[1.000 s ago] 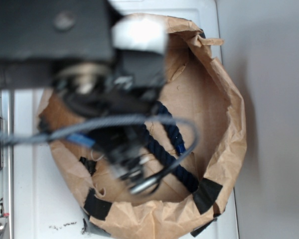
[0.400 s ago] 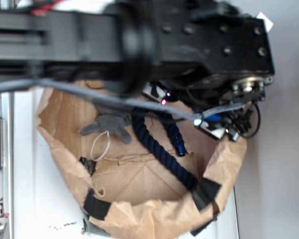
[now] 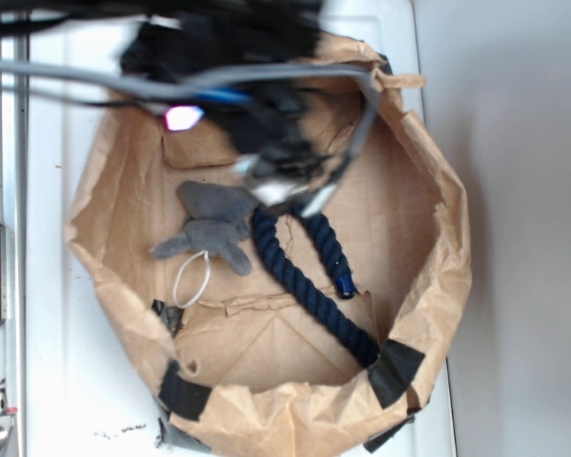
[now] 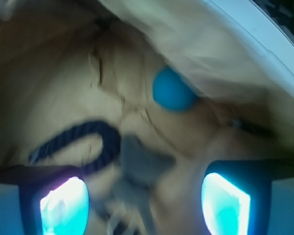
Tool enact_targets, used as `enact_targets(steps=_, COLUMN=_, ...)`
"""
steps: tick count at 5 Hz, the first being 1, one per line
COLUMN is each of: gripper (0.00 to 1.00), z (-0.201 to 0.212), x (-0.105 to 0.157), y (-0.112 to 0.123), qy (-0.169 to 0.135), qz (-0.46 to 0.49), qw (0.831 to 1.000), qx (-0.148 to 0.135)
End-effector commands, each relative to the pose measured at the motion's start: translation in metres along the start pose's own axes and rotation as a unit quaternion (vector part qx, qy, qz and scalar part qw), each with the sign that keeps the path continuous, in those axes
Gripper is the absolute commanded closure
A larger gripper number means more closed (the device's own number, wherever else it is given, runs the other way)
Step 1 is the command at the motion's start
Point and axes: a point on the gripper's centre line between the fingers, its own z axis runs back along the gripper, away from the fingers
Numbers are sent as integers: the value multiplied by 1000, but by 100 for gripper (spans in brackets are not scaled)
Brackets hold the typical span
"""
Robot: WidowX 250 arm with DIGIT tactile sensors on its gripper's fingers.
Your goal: Grab the blue ball.
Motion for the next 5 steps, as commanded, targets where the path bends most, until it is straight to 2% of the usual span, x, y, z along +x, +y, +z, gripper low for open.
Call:
enact_targets(steps=1, gripper=0, z=5, x=12, y=12, qy=-16, qz=7, qw=1000, qx=-8)
enact_targets(steps=3, gripper=0, z=5, x=12, y=12, qy=-16, qz=7, qw=1000, qx=-8)
enact_targets(steps=4, gripper=0, z=-13, x=28, y=4, qy=-16, qz=66, qw=998, qx=5)
enact_targets(steps=5, gripper=0, z=-35, x=44, y=2, qy=-27, qz=109, qw=994, qx=1)
